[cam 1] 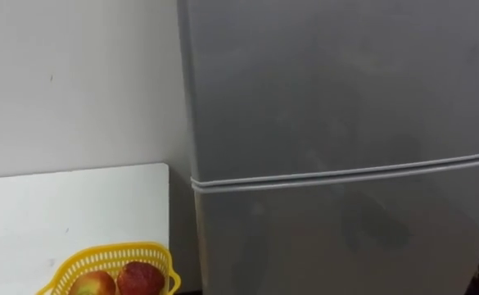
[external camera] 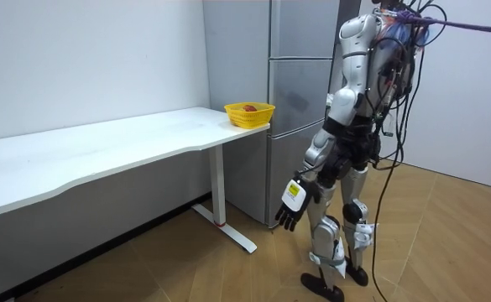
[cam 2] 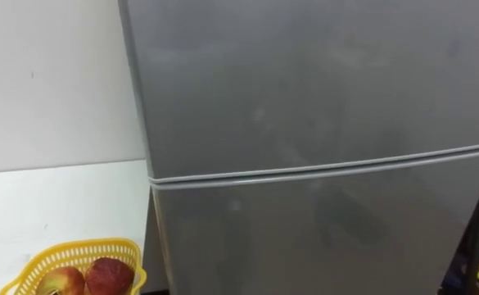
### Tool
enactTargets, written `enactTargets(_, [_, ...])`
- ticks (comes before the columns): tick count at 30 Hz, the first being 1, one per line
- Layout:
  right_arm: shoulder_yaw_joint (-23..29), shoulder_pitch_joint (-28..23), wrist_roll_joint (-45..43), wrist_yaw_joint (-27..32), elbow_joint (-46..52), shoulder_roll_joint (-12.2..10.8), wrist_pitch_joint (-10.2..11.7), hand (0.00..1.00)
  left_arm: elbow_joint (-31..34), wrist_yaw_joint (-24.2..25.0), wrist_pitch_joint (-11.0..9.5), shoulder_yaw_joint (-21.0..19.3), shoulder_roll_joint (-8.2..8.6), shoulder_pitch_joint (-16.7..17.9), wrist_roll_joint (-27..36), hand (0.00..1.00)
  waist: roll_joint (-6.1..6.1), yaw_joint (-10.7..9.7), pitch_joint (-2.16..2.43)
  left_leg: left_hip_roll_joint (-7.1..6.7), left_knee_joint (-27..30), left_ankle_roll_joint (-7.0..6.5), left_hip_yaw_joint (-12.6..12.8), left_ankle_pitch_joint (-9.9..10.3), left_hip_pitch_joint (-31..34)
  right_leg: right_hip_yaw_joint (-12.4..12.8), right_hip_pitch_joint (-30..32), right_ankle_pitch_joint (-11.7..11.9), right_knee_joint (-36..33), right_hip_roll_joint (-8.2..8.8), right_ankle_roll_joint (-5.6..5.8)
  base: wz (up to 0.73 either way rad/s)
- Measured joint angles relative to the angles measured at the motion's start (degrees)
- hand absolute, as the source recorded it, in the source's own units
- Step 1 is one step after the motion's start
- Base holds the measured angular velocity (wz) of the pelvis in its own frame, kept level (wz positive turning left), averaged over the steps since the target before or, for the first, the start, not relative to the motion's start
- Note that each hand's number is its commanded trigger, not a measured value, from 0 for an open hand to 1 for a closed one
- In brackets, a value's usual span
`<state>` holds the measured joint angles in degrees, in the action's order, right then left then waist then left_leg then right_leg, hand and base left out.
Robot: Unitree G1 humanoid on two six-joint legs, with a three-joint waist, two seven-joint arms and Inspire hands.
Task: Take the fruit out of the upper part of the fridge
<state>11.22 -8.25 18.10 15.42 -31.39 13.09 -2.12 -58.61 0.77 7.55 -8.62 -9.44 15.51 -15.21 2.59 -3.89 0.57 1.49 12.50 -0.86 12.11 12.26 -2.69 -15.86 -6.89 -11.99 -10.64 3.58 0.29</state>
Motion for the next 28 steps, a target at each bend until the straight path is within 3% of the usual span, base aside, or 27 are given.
enactTargets(2, [-1.38, -0.34, -1.31, -0.03, -3.46, -0.35, -1.19, 0.0, -0.02, -0.06, -0.05, 1.12, 0.05, 0.06, -0.11, 0.0, 0.07, 0.24, -0.04, -0.17, 0.01, -0.1, 0.17, -0.05, 0.0, 0.15, -0.17, -0.07, 0.05, 0.16, 0.06, -0.02])
enactTargets(6, [-1.55, -0.34, -4.84, -0.41, -7.18, -0.55, -1.2, 0.0, 0.17, -0.01, 0.0, 1.09, 0.01, 0.26, -0.17, 0.0, 0.48, 0.66, -0.35, -0.26, 0.17, -0.18, 0.21, -0.06, -0.01, 0.4, -0.07, -0.07, 0.33, 0.19, 0.14, -0.02])
enactTargets(10, [-3.29, 0.0, -8.54, -2.41, -15.16, -0.55, -0.45, 0.0, 0.01, 0.16, -0.01, 1.19, -0.01, 0.75, -0.26, 0.0, 0.95, 1.25, -0.23, -0.22, 0.32, -0.16, -0.01, -0.04, -0.04, 0.09, -0.48, -0.03, 0.96, 0.09, 0.14, 0.04])
enactTargets(17, [-5.89, -0.12, -10.59, -6.0, -28.03, -1.9, -0.31, 0.0, -2.15, 0.03, -0.01, 2.94, -0.06, 0.45, -0.37, 0.0, -0.54, 1.57, -0.77, -0.33, -0.22, -0.14, -0.39, -0.02, -0.48, 0.01, -0.98, -0.08, 1.27, 0.08, 0.21, 0.02])
enactTargets(20, [-6.41, 0.17, -11.48, -8.29, -31.14, -2.12, -0.09, 0.0, -2.06, 0.83, -0.36, 2.97, -0.08, -0.2, -0.45, 0.0, -0.83, 2.19, -0.57, -0.34, -0.19, -0.14, -0.45, -0.02, -0.5, 0.0, -1.11, -0.08, 1.95, 0.03, 0.21, 0.0])
enactTargets(28, [-7.22, 0.24, -11.98, -12.66, -34.43, -2.65, 0.26, 0.0, -2.06, 2.49, -0.33, 2.73, -0.03, -0.01, -0.72, 0.0, -0.17, 2.87, -0.7, -0.39, -0.25, -0.12, -0.45, -0.03, -0.83, -0.02, -1.6, -0.08, 2.0, -0.03, 0.21, 0.0])
